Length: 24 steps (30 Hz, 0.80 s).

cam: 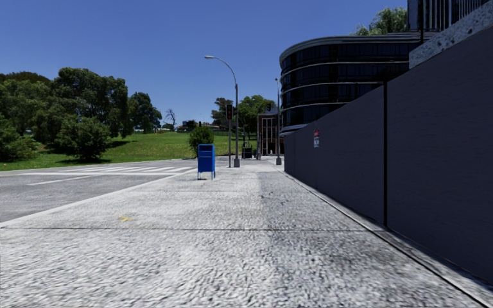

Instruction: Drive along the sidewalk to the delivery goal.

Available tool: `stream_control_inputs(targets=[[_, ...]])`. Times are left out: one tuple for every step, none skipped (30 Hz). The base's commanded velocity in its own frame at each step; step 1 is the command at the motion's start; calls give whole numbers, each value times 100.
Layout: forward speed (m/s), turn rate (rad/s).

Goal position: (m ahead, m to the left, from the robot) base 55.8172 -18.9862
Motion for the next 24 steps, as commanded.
stream_control_inputs(targets=[[200, 0], [200, 0], [200, 0], [200, 0], [200, 0], [200, 0], [200, -28], [200, -99], [200, -105], [200, -107], [200, -107], [200, -60], [200, -9], [200, 0], [200, 0], [200, 0], [200, 0], [200, 0], [200, 0], [200, 0], [200, 0], [200, 0], [200, 0], [200, 0]])
